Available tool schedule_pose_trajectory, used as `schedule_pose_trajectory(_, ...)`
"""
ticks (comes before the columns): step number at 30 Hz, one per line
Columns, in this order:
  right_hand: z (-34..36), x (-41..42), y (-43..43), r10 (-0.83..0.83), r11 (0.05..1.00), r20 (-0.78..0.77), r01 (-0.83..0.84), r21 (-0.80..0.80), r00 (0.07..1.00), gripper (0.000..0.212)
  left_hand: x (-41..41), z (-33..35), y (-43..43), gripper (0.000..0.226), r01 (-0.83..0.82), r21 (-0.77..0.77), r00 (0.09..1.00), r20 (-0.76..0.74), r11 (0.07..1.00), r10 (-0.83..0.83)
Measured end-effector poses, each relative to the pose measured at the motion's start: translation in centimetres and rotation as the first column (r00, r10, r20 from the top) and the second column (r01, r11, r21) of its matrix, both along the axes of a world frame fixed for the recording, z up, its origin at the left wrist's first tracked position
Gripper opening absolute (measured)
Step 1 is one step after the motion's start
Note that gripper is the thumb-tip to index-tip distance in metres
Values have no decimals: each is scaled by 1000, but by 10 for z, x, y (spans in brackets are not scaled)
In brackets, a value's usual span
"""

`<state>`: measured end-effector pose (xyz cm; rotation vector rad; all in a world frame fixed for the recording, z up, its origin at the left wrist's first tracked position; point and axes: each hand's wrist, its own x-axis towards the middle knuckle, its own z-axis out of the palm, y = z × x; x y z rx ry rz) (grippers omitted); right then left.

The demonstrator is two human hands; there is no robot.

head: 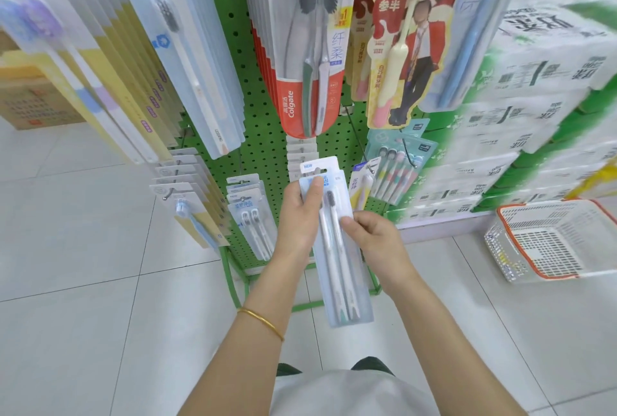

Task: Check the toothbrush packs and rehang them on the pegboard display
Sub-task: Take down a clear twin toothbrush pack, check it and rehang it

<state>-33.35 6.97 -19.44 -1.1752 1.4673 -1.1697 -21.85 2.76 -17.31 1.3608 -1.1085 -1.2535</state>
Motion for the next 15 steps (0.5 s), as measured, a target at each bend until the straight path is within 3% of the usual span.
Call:
schedule_pose_trajectory(5,1,-1,-5,-99,995,76,98,14,992,43,0,-7,9,27,205,-40,966,171,978,-196)
schedule_pose_trajectory(9,2,-6,-5,-205,979,182,196,64,962,29,2,-15,17,29,361,1,895,281,932,-347)
schedule_pose_trajectory(15,-4,-21,-5,-397,918,295,379,119,869,26,7,-17,28,41,593,163,689,405,788,-602)
